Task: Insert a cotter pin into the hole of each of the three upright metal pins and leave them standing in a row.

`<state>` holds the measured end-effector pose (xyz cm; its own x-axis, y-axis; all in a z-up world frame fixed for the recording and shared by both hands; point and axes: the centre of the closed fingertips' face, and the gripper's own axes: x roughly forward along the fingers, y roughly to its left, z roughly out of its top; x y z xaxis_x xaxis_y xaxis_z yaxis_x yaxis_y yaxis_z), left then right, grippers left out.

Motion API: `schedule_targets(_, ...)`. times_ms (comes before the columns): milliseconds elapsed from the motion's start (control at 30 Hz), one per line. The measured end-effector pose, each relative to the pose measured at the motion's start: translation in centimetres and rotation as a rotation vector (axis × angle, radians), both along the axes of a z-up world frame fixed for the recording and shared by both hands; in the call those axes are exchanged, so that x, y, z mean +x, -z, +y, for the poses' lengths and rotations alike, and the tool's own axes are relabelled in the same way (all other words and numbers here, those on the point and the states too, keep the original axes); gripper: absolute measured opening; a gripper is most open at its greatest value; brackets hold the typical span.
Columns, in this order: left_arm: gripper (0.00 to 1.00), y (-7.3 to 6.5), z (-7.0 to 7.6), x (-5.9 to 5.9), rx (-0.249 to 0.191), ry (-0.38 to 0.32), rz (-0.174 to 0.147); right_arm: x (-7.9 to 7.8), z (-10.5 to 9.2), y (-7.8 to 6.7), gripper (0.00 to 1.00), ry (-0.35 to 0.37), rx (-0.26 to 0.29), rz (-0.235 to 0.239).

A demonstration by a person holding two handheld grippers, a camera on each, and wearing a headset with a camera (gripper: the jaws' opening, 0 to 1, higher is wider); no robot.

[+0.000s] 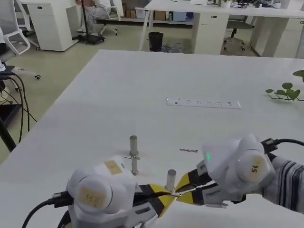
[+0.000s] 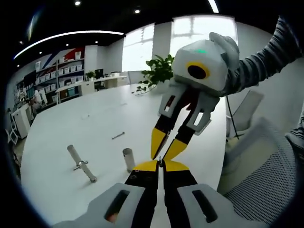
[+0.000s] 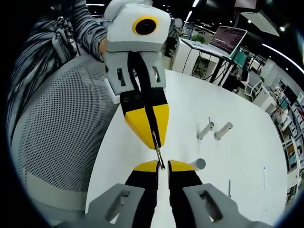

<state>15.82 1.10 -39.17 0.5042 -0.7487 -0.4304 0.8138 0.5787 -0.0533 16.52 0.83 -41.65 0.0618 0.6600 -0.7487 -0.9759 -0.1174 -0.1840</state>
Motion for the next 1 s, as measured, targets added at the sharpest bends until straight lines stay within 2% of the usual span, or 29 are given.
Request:
schedule_targets(133,0.0,-0.1,0.0,-0.1,0.023,0.033,-0.019,-0.2,-0.1,0.0,0.0,0.015,0.015,0.04)
schedule_targets(333,0.0,0.0,-0.1,-0.5,0.043,0.074,-0.033,-0.8,-0.1,0.1,0.0,0.005,0.008,0.057)
schedule_targets(500,0.0,0.2,0.0,-0.3,0.046,0.048,-0.028,-0.7,-0.3,0.2,0.0,0.003,-0.02,0.034)
schedule_targets(633,0.03,0.5,0.2,0.2,0.058,0.014,-0.033,-0.7,-0.4,0.3,0.0,0.007,-0.034,0.034)
schedule_targets(733,0.08,1.1,0.6,0.6,0.075,-0.017,-0.03,0.0,-0.7,0.3,0.0,0.056,-0.044,0.032)
schedule_targets(867,0.13,1.4,0.7,1.1,0.065,-0.054,-0.046,1.6,-1.5,0.6,0.0,0.117,-0.076,0.01)
schedule_targets(933,0.16,1.1,0.7,1.5,0.038,-0.085,-0.071,2.3,-2.0,0.7,0.0,0.152,-0.091,0.001)
schedule_targets(1000,0.18,1.0,0.6,1.7,0.016,-0.102,-0.073,3.0,-2.4,0.9,0.0,0.186,-0.102,-0.002)
